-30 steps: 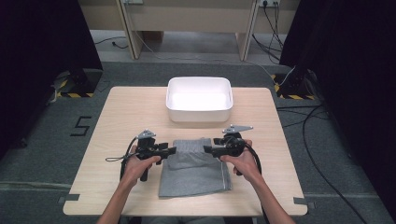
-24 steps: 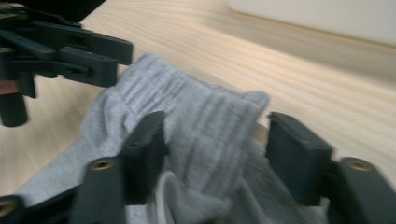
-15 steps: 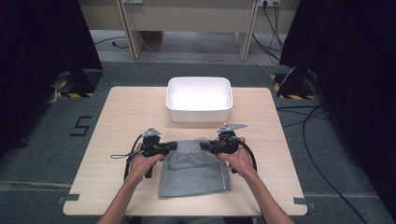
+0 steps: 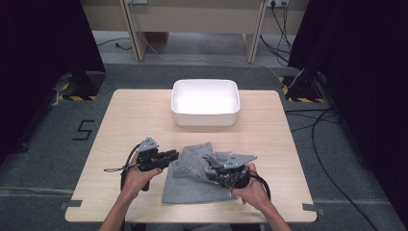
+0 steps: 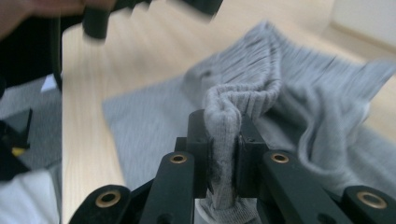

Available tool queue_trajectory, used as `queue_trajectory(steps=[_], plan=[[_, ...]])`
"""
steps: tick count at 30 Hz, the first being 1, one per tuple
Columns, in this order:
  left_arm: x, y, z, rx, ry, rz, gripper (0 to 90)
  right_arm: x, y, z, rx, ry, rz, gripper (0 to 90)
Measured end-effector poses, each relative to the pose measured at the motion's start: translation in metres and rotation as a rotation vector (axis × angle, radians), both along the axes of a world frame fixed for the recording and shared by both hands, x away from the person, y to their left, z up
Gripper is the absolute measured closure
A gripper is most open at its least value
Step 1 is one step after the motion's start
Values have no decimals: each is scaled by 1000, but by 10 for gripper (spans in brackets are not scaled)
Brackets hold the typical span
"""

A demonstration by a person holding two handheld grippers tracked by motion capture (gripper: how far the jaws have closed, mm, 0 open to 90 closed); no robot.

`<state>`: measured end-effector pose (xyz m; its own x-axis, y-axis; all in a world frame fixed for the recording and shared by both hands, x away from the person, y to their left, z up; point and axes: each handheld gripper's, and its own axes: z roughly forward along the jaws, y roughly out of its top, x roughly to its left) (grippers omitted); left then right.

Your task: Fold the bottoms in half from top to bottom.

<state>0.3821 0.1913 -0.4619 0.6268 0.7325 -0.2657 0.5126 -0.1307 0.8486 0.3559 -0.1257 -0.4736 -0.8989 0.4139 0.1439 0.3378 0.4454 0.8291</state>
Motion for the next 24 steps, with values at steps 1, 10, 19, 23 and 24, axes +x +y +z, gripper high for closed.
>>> queue_trajectory(steps=[1,10,19,23,24], plan=[[2,2,-1,-1,5,9,760,-4,-1,-4,-13,1,1,803],[19,-5,-16,-10,65,40,671,-18,-5,-25,-34,28,6,684],[34,-8,-31,1,121,58,631,-12,-21,10,51,-12,-71,556],[40,-10,-37,-17,143,56,623,11,-28,21,47,-17,-157,546],[41,-11,-38,-16,144,52,622,15,-28,22,43,-12,-170,542]])
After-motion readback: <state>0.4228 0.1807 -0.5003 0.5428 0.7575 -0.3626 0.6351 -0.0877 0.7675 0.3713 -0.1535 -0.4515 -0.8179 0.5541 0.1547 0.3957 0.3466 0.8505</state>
